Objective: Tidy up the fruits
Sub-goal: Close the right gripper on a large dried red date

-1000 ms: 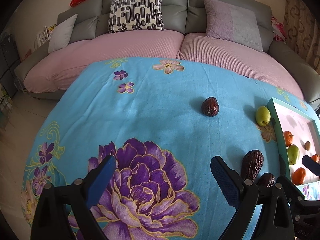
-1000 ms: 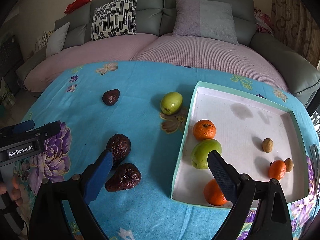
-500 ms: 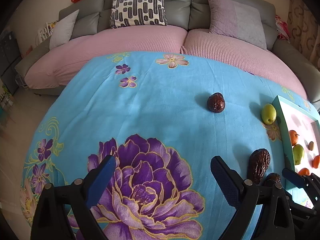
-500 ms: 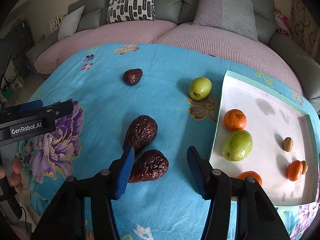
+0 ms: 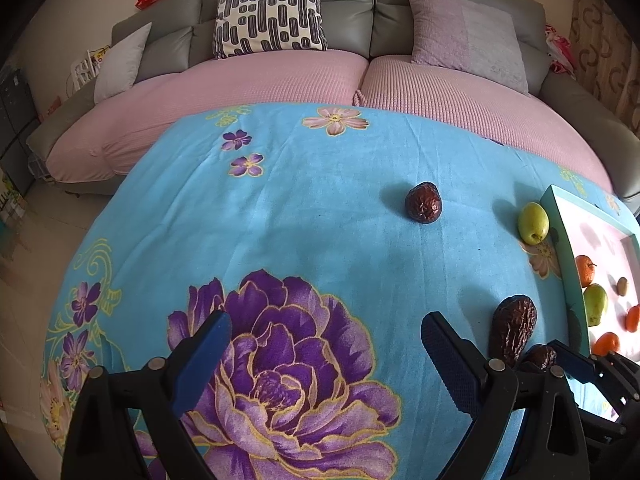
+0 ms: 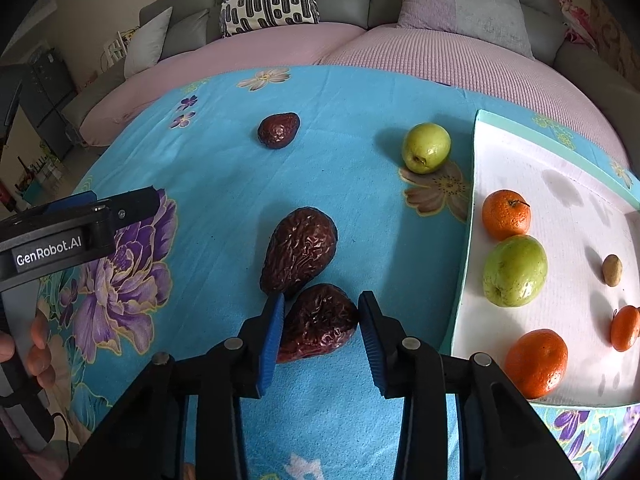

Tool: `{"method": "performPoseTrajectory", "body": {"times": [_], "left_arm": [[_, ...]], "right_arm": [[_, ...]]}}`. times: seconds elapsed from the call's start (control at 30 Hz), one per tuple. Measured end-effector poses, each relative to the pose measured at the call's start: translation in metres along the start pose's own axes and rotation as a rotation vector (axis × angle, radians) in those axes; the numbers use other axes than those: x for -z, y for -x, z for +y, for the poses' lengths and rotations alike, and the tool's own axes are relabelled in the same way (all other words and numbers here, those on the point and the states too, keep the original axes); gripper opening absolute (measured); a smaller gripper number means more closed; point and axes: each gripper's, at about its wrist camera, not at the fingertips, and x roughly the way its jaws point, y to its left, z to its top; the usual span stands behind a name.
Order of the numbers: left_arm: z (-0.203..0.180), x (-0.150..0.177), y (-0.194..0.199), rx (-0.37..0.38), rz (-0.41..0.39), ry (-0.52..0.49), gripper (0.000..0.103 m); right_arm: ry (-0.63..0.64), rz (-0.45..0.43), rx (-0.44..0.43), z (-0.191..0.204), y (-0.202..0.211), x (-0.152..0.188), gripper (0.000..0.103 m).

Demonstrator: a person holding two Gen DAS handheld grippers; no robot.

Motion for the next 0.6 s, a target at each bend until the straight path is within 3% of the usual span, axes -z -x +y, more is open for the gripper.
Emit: {"method": "performPoseTrajectory", "body": {"times": [0.4,0.6], "left_arm": [[-0.005,-0.003,0.005,0.061,-0.027,0.03,0.097],[-0.019,-0.004,0.005,0.127,-0.029,0.024,0.097]], "right_arm": [[-0.044,-0.07,0.011,-0.013,0.023,-0.003,0.038],[-0.121,-0.163,0.089,-0.034,0.046,-0.007,0.038]]}}
